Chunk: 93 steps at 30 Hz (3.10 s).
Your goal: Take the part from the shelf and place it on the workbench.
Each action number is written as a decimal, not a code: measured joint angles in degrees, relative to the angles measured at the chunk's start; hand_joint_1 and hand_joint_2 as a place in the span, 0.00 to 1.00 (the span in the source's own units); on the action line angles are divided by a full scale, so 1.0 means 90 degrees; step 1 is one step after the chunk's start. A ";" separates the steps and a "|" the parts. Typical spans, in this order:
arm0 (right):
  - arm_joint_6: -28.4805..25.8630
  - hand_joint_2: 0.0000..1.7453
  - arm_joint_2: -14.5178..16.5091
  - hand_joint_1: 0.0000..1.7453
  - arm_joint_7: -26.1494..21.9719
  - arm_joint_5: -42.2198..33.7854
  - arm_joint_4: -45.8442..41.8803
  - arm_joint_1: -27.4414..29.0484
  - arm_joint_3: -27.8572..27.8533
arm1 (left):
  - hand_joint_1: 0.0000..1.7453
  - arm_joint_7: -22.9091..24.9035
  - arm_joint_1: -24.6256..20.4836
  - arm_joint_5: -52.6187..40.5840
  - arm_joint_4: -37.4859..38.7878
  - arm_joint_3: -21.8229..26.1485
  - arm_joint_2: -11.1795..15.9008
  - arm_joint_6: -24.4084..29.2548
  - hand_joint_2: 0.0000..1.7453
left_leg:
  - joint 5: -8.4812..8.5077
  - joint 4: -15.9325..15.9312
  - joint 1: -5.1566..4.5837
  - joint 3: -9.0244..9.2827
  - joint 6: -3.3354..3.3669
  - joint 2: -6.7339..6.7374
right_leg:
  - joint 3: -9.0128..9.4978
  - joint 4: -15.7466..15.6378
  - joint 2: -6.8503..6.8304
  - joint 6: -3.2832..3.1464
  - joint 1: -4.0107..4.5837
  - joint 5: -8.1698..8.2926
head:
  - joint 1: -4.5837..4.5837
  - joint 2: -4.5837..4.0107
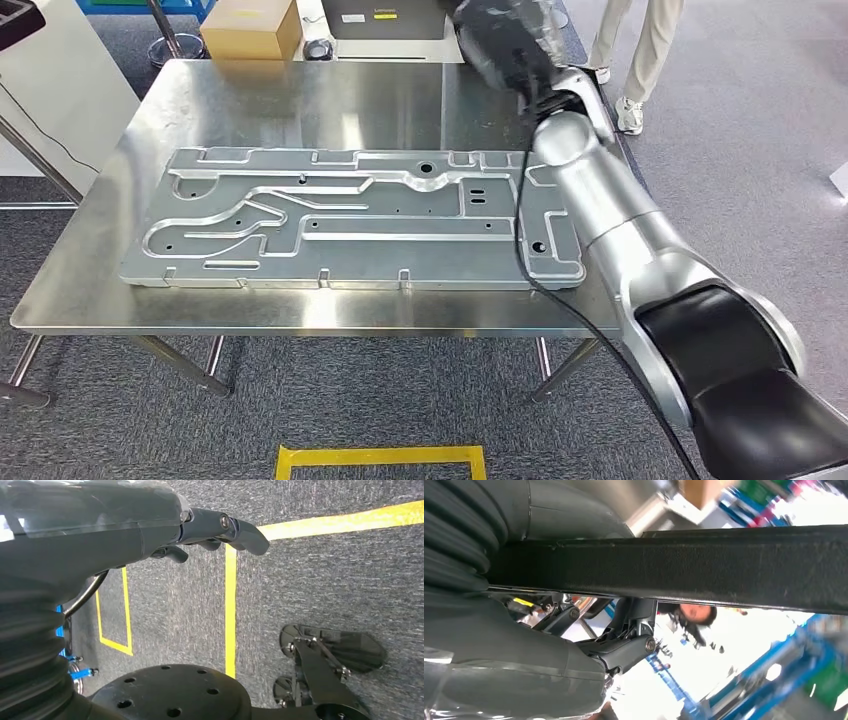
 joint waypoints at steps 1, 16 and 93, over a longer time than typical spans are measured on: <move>-0.0061 1.00 0.0147 1.00 0.0041 0.0219 0.0157 -0.0037 0.0196 | 0.00 -0.0050 0.0000 0.0036 0.0000 0.0027 0.0000 0.0001 1.00 | -0.0001 0.0000 0.0000 0.0006 0.0002 0.0009 | 0.0000 -0.0002 0.0008 0.0006 0.0000 0.0001 | 0.0000 0.0000; -0.0829 1.00 0.1900 1.00 0.0475 0.1744 0.1491 0.0327 0.2097 | 0.00 -0.0035 0.0090 0.0399 0.0000 0.0423 0.0008 0.0075 1.00 | 0.0007 -0.0016 0.0034 0.0027 -0.0009 0.0001 | 0.0013 0.0003 -0.0016 0.0005 0.0033 -0.0008 | 0.0000 0.0000; -0.0773 0.00 0.1560 0.00 0.1828 0.5042 0.2299 0.0962 0.1493 | 0.00 -0.3048 0.0299 0.0802 0.0000 0.1903 0.0027 -0.0282 0.00 | 0.0007 -0.0014 0.0032 0.0033 -0.0008 0.0006 | 0.0014 0.0002 -0.0007 0.0009 0.0029 -0.0002 | 0.0000 0.0000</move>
